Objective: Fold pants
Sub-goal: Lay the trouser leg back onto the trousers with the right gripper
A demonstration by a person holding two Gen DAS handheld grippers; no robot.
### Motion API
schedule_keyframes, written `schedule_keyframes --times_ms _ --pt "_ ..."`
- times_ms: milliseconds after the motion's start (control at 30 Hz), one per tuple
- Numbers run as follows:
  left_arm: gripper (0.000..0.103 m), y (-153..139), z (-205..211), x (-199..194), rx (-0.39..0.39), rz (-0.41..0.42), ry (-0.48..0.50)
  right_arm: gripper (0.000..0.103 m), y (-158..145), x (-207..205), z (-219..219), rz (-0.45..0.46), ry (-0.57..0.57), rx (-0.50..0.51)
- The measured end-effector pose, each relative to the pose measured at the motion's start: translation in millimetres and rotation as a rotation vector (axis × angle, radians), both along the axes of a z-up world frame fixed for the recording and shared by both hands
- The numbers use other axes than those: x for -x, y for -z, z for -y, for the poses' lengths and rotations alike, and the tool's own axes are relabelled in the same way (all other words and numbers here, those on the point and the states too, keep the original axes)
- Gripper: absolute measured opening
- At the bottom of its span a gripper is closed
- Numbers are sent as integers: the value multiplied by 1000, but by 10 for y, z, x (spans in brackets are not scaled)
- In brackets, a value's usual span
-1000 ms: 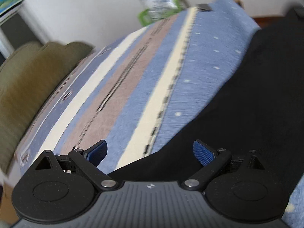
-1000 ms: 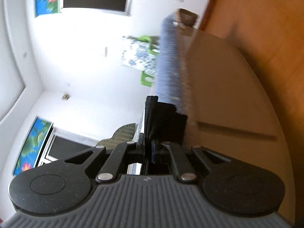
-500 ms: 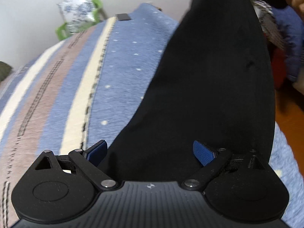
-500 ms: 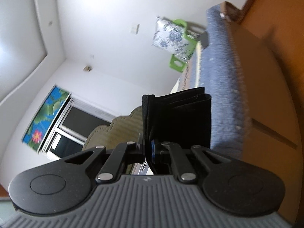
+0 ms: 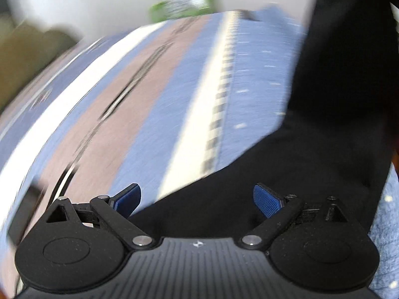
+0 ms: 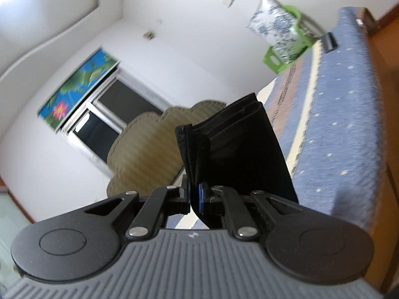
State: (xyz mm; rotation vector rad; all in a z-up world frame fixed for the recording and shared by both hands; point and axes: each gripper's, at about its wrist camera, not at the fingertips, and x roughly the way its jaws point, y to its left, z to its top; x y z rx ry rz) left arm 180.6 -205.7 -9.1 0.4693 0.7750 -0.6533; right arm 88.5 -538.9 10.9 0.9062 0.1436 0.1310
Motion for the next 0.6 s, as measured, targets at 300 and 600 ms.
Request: schedule_keyframes --times_ms 300,600 --pt "98 -215 -1202 292 137 78 -508 8 -291 -298 -1006 -33 -153 217" --pt "98 -204 -2201 616 362 -21 -774 8 590 -770 -2629 -362 -519 454"
